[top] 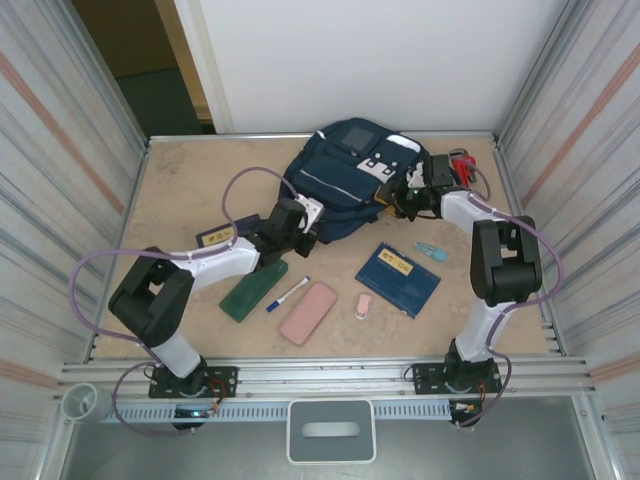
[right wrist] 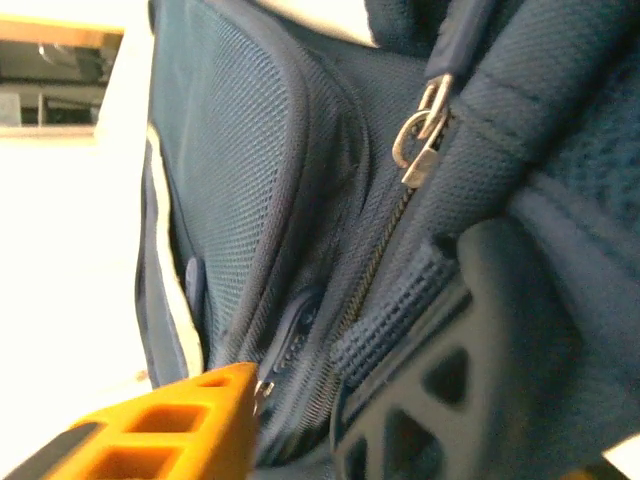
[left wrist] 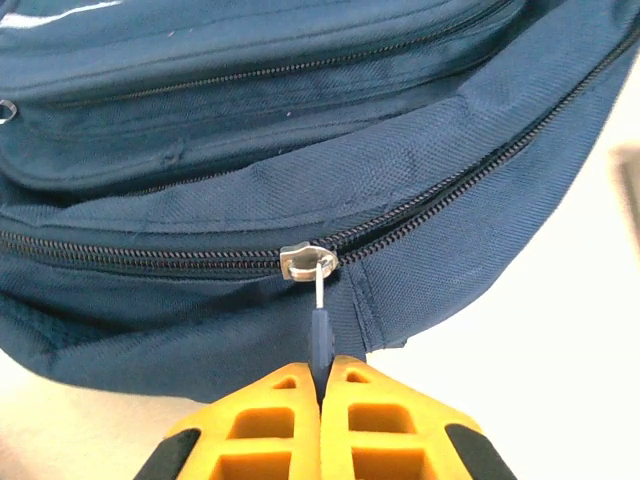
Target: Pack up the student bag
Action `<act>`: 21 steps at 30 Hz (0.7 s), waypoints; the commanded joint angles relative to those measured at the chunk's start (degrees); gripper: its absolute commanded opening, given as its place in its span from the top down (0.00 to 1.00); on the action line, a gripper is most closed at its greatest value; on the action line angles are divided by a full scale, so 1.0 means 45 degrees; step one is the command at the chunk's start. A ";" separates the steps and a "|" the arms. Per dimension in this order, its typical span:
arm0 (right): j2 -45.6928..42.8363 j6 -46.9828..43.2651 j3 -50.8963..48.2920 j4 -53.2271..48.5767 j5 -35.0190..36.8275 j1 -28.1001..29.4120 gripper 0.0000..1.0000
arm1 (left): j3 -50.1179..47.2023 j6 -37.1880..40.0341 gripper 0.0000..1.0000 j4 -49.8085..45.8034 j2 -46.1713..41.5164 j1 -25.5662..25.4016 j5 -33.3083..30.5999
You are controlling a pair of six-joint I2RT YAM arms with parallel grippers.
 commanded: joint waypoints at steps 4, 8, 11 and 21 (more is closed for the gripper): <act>-0.2253 0.0776 -0.2652 0.1050 0.0389 0.0138 0.35 | 0.0236 -0.0382 1.00 -0.0036 0.0003 -0.0743 0.0502; -0.2654 0.1645 -0.3564 0.1964 0.1253 0.1398 0.26 | -0.0039 -0.0394 1.00 0.0170 0.0045 -0.0799 0.0634; -0.2193 0.1941 -0.3372 0.2195 0.2186 0.2205 0.24 | -0.0193 -0.0355 1.00 0.0182 0.0016 -0.0809 0.0624; -0.1370 0.1372 -0.2490 0.2216 0.2695 0.2016 0.89 | -0.0633 -0.0022 1.00 -0.0161 -0.0305 -0.0583 -0.0385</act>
